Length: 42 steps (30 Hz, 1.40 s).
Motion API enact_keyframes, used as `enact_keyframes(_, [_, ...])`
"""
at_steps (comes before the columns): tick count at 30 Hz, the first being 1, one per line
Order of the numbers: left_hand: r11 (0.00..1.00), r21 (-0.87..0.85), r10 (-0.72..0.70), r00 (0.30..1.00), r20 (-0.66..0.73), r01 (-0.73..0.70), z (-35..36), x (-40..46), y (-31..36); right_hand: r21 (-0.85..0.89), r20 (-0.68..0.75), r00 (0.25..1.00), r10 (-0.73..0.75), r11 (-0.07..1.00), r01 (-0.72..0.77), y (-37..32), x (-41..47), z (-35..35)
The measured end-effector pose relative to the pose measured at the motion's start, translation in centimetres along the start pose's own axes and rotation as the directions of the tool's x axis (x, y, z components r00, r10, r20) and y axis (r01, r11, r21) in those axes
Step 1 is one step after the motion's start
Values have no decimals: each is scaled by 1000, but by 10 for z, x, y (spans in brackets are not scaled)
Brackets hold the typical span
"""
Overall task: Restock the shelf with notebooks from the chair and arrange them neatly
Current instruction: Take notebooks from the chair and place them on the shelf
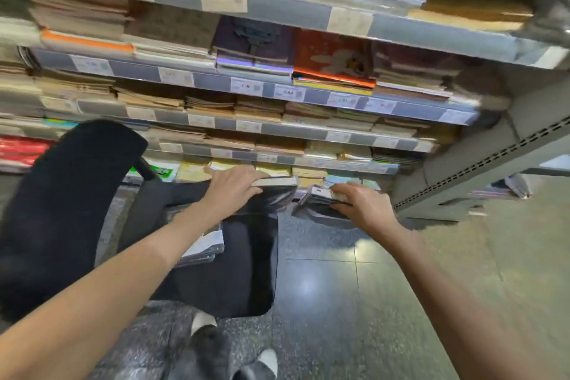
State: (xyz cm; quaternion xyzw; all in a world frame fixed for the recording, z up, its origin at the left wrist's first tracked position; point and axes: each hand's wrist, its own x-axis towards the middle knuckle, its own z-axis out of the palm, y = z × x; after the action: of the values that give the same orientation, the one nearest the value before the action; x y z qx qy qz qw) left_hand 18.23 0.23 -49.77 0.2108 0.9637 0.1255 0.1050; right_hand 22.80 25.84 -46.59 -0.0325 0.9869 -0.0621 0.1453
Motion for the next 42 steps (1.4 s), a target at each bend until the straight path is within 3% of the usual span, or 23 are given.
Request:
enact_keyframes(10, [996, -93, -35, 983, -180, 19, 103, 1, -24, 57, 29, 1000, 4, 998, -5, 22, 5, 75])
enact_keyframes(17, [993, -110, -75, 972, -222, 51, 162, -26, -25, 73, 37, 999, -9, 997, 6, 26, 10, 110])
enact_keyframes(26, [972, -191, -125, 990, 62, 135, 250, -74, -34, 97, 54, 996, -70, 993, 64, 31, 6, 155])
enact_keyframes(32, [981, -144, -118, 990, 82, 129, 281, -86, -49, 97, 17, 994, -112, 989, 110, 28, 1, 178])
enact_keyframes(42, [903, -312, -265, 954, 137, 296, 242, -61, -45, 80, -96, 984, -150, 984, 158, 16, 8, 161])
